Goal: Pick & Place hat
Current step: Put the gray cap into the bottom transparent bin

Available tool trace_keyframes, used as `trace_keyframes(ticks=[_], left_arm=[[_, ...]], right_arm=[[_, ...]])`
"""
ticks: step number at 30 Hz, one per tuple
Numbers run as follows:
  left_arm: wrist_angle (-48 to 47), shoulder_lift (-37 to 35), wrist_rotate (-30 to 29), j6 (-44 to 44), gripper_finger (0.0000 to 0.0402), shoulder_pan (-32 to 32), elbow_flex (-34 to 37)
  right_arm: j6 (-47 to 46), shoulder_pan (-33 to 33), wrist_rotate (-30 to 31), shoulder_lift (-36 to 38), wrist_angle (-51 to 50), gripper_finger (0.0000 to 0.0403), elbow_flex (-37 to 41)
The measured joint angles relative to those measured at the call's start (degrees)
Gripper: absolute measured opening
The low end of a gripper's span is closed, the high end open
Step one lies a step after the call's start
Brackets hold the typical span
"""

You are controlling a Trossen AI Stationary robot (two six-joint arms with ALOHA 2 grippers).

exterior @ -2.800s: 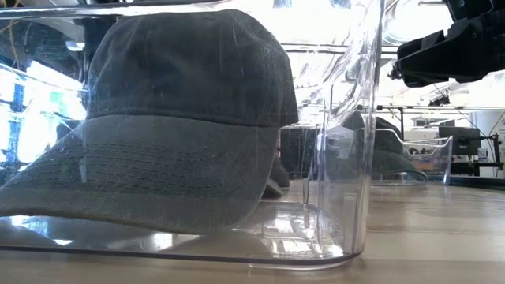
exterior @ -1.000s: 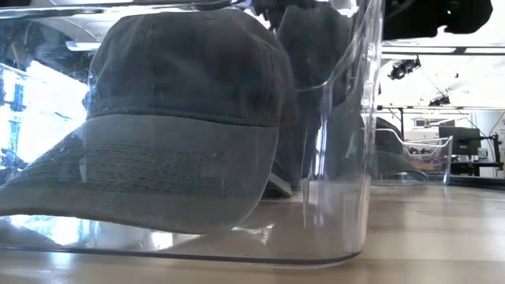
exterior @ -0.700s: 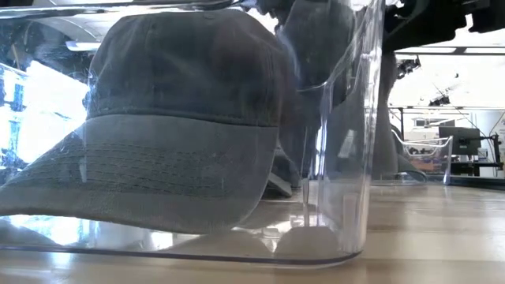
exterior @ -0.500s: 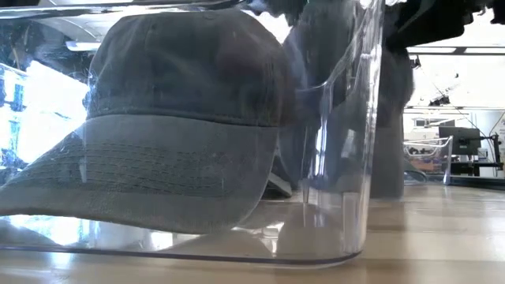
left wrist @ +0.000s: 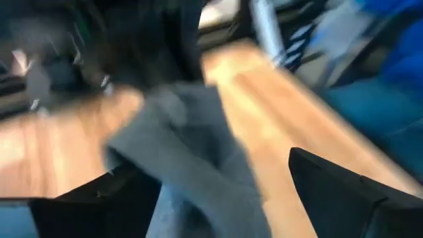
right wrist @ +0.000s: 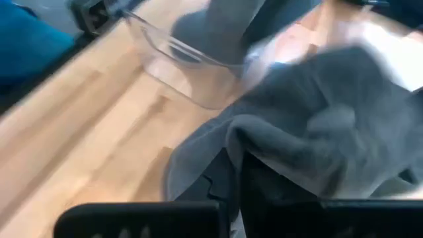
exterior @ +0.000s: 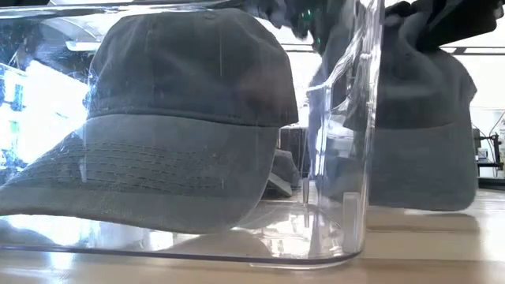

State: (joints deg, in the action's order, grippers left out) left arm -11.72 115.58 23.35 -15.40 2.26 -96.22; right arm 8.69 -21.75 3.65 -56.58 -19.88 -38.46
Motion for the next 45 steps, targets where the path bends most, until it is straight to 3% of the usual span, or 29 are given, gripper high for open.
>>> trace_keyframes(ticks=[2, 7, 11, 19, 26, 28, 34, 37, 40, 45], left_arm=[[0.81, 1.75, -3.05, -0.92, 0.0324, 0.75, 0.21], [2.08, 2.56, -3.29, -3.03, 0.0326, 2.15, 0.18], [-2.03, 2.55, -2.91, -3.98, 0.0326, 2.94, 0.15], [-8.72, 1.83, 10.52, -3.57, 0.0297, 4.26, 0.16], [-10.93, 0.91, 10.88, -4.86, 0.0239, 4.5, 0.15], [-9.85, 0.8, 8.96, -5.58, 0.0227, 4.4, 0.13], [-3.29, -0.56, -4.06, -5.88, 0.021, 3.79, 0.1], [1.51, -0.26, -5.53, -5.36, 0.0211, 3.67, 0.19], [7.95, 1.1, -6.4, -4.73, 0.022, 3.71, -0.02], [8.21, 1.52, -11.34, -1.96, 0.0268, 3.74, 0.18]], right_arm=[[0.13, -0.84, 1.92, 0.0, -0.09, 0.0004, 0.0], [-0.87, -2.0, 2.19, 0.0, -0.27, 0.0007, 0.0], [-2.19, -3.32, 1.52, 0.0, -1.84, 0.0004, 0.0], [-12.3, -5.85, -3.16, 0.04, -8.03, 0.0003, 0.0], [-16.2, -8.68, -10.63, 0.04, -7.99, 0.0005, 0.0], [-15.03, -9.16, -8.19, 0.04, -6.7, 0.0003, -0.02], [-13.56, -9.04, 6.39, 0.04, -6.09, 0.0006, -0.02], [-12.26, -9.04, 12.08, 0.04, -5.5, 0.0003, -0.02], [-12.13, -9.02, 14.71, 0.07, -5.17, 0.0006, -0.02], [-12.64, -9.04, 15.1, 0.07, -5.37, 0.0004, -0.02]])
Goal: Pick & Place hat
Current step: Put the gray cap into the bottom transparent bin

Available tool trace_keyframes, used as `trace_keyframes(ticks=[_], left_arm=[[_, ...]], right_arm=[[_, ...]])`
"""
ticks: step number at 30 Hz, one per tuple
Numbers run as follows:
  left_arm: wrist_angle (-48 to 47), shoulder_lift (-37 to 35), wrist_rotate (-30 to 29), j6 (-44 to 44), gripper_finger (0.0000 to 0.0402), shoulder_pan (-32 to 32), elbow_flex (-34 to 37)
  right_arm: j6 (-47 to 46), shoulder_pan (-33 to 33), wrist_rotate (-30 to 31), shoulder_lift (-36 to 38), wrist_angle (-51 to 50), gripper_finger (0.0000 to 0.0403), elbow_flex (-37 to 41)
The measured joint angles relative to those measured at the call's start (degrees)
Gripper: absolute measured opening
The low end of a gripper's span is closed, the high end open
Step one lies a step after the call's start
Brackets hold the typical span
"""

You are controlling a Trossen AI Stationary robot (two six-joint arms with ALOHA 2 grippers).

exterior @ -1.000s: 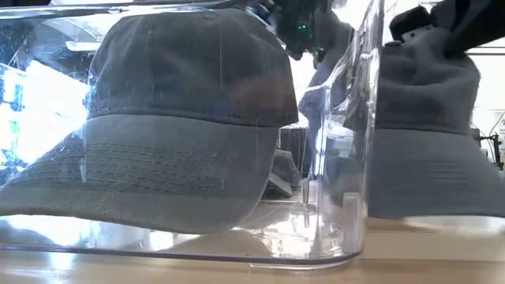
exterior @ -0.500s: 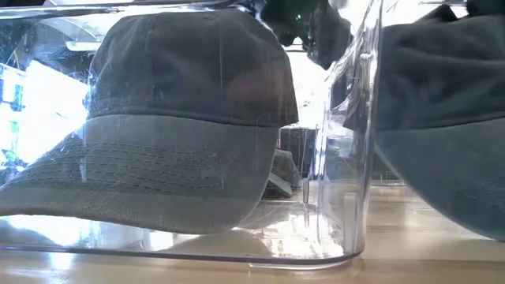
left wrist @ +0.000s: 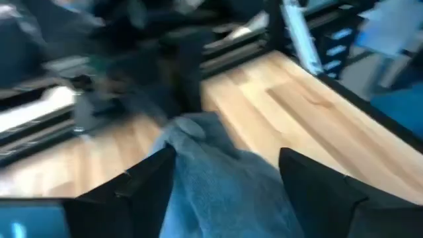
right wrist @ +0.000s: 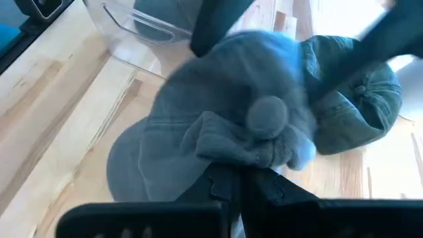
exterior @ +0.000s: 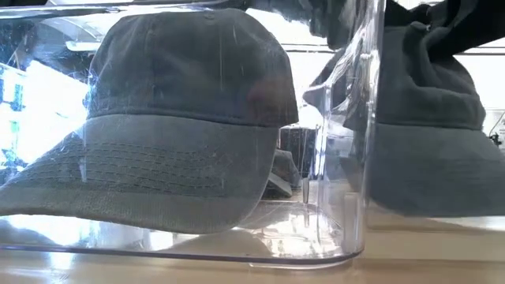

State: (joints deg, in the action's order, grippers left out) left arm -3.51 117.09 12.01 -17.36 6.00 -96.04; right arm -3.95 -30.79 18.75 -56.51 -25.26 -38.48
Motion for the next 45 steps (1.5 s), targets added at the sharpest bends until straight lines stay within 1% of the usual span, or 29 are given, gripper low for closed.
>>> trace_keyframes(ticks=[4, 6, 7, 11, 15, 16, 18, 22, 24, 27, 29, 31, 34, 38, 40, 42, 45], left_arm=[[-2.3, 0.0, -6.5, 0.22, 0.0317, 0.0, 0.01], [-3.03, 0.01, -9.73, 1.27, 0.0334, 0.02, 0.01], [-3.04, 0.01, -10.4, 1.64, 0.034, 0.02, 0.01], [-3.05, 0.01, -8.57, 2.22, 0.0345, 0.0, 0.01], [-3.79, 1.8, -8.01, 2.18, 0.0332, 0.02, -0.14], [-5.15, 2.3, -7.6, 2.14, 0.0325, 0.02, 0.0], [-7.11, 2.56, -4.56, 1.37, 0.0307, 0.02, 0.24], [-8.7, 1.97, 2.33, 1.13, 0.025, 0.02, -0.08], [-10.93, 2.09, 3.26, 1.13, 0.0214, 0.06, -0.03], [-11.73, 2.17, 3.52, 1.15, 0.0157, 0.07, 0.03], [-12.74, 1.6, 3.57, 1.13, 0.0122, 0.07, 0.03], [-13.1, 0.88, 4.51, 1.15, 0.0091, 0.07, 0.03], [-12.55, 0.6, 5.76, 1.13, 0.0054, 0.04, -0.06], [-12.65, -0.09, 5.82, 1.14, 0.0022, 0.04, 0.0], [-12.3, -0.52, 5.78, 1.13, 0.0013, 0.02, -0.06], [-12.41, -0.49, 5.42, 1.13, 0.0008, 0.02, -0.06], [-12.13, -0.34, 5.25, 1.13, 0.0006, 0.02, -0.01]], right_arm=[[-2.38, -0.02, 0.56, 0.0, -0.55, 0.0004, 0.0], [-3.34, -0.02, 0.75, 0.0, -0.72, 0.0005, 0.0], [-3.47, -0.02, 0.96, 0.0, -0.72, 0.0005, 0.0], [-2.38, -0.02, 1.74, 0.0, 0.15, 0.0003, 0.0], [-2.09, -0.02, 1.35, 0.0, 0.26, 0.0004, 0.0], [-2.07, -0.02, 0.82, 0.0, 0.22, 0.0003, 0.0], [-2.07, -0.02, -0.32, 0.0, 0.2, 0.0002, 0.0], [-2.28, -0.02, -2.45, 0.0, -0.32, 0.0006, -0.02], [-2.57, -0.03, -3.15, 0.0, -0.98, 0.0004, -0.02], [-3.19, -0.02, -4.44, 0.0, -1.95, 0.0003, -0.02], [-3.73, -0.09, -6.53, 0.0, -2.28, 0.0005, -0.02], [-4.21, -0.59, -8.3, 0.0, -2.69, 0.0007, -0.02], [-4.67, -1.93, -9.16, 0.0, -2.99, 0.0005, -0.02], [-5.21, -3.14, -9.25, 0.0, -2.13, 0.0003, -0.02], [-6.15, -3.13, -9.36, 0.0, -0.92, 0.0012, -0.02], [-6.26, -2.94, -11.22, 0.0, 0.1, 0.0032, -0.02], [-6.64, -2.19, -11.86, -0.04, 0.41, 0.0083, -0.02]])
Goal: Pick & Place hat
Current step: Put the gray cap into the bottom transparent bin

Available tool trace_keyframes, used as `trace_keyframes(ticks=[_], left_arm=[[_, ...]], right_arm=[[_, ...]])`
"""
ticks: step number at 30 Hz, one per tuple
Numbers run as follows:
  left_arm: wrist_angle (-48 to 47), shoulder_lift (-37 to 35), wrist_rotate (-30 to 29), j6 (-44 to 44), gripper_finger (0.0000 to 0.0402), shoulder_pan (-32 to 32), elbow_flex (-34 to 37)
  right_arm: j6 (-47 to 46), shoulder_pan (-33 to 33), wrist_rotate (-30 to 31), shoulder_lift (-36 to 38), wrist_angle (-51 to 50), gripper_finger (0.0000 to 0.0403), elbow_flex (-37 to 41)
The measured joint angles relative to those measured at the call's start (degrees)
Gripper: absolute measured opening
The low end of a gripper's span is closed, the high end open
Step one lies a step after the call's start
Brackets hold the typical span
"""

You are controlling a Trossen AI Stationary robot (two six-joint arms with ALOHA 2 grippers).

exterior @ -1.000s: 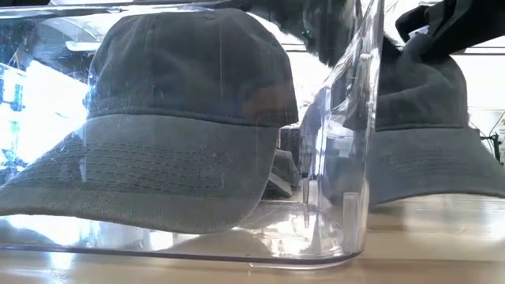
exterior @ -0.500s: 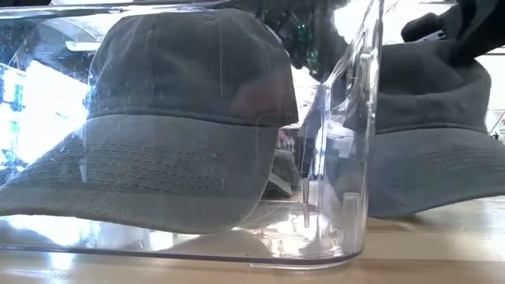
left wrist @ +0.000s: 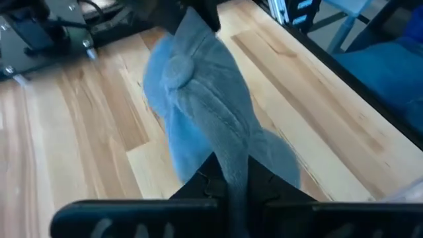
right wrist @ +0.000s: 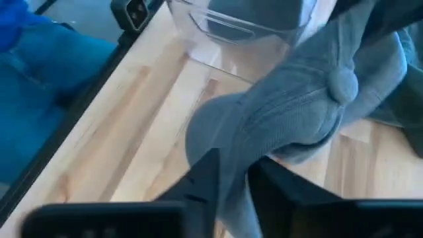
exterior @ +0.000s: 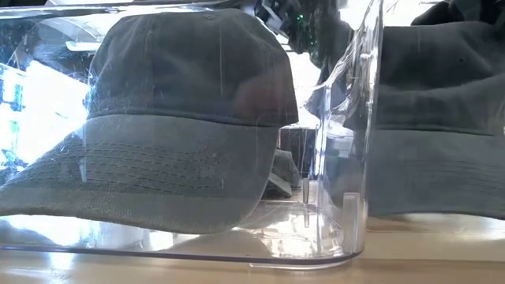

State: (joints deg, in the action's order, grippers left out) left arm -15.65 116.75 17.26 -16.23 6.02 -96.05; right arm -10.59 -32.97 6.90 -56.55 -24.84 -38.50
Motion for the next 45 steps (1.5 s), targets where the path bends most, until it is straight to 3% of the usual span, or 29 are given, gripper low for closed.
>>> trace_keyframes(ticks=[9, 15, 21, 27, 35, 38, 42, 45], left_arm=[[2.22, -0.02, -0.07, 0.0, 0.0005, 0.0, 0.0], [2.61, -0.02, -0.09, 0.0, 0.0005, 0.06, 0.0], [2.6, -0.02, 0.0, 0.02, 0.0005, 0.42, 0.0], [2.61, -0.03, -0.02, -0.02, 0.0005, 1.27, 0.0], [3.72, -0.7, 0.24, 0.02, 0.0005, 1.53, 0.0], [6.81, -0.7, 3.36, 0.0, 0.0005, 1.44, 0.0], [11.64, -0.7, 9.6, 0.28, 0.0017, 1.46, 0.0], [12.83, -0.46, 10.54, 2.41, 0.0055, 1.49, -0.02]], right_arm=[[1.81, 2.52, 3.21, -2.92, -0.31, 0.0258, 0.0], [7.71, 2.62, -0.25, -7.16, 4.5, 0.0285, 0.0], [9.08, 2.64, -8.83, -6.34, 8.83, 0.0254, 1.43], [5.02, 4.27, -18.74, -3.08, 22.87, 0.021, 12.55], [1.25, 4.86, -19.67, 4.5, 30.82, 0.0078, 16.52], [1.29, 4.44, -20.39, 5.94, 30.44, 0.0018, 16.5], [1.79, 3.5, -19.03, 6.15, 30.36, 0.0019, 16.46], [2.83, 3.17, -17.5, 5.99, 30.03, 0.0013, 16.48]])
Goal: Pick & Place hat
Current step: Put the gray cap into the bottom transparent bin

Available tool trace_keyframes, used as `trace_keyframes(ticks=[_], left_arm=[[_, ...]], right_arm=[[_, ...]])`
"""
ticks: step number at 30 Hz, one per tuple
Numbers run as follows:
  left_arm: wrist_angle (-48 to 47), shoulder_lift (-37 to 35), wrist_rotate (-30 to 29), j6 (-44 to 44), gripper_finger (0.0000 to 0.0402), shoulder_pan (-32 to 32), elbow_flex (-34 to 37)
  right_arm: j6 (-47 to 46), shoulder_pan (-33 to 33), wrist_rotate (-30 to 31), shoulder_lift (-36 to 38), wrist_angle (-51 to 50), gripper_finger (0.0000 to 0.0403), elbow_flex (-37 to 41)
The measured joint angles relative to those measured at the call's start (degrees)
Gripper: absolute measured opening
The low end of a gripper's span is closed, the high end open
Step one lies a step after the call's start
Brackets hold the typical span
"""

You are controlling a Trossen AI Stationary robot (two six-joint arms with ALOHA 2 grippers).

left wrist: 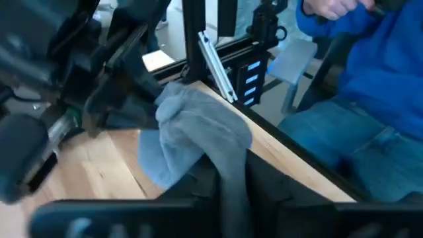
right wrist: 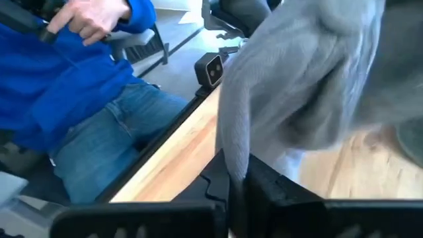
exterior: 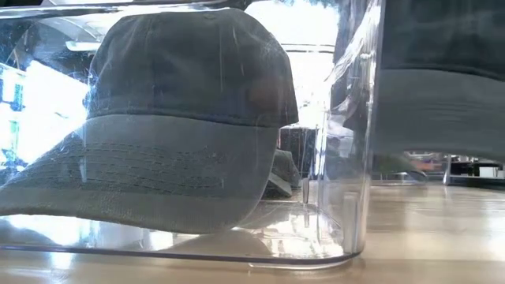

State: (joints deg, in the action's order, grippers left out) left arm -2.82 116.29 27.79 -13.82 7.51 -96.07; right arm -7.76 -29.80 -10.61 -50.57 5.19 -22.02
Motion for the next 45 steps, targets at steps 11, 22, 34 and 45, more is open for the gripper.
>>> trace_keyframes(ticks=[11, 22, 34, 45], left_arm=[[4.09, 4.31, -1.42, 3.55, 0.0263, -0.02, 0.02], [6.47, 8.04, 14.53, 4.22, 0.0285, -0.37, 0.31], [6.01, 6.98, 23.18, 3.75, 0.0207, -0.35, 0.02], [10.63, 6.68, 8.34, 15.56, 0.0146, -0.26, 0.0]], right_arm=[[2.77, 0.0, 0.96, -0.02, -0.02, 0.0005, 0.0], [3.29, 0.0, -0.5, -0.02, -0.24, 0.0008, 0.0], [-1.32, 0.0, -3.38, 3.66, -6.23, 0.0008, 0.0], [-0.87, 0.0, -1.36, 4.07, -6.4, 0.001, 0.0]])
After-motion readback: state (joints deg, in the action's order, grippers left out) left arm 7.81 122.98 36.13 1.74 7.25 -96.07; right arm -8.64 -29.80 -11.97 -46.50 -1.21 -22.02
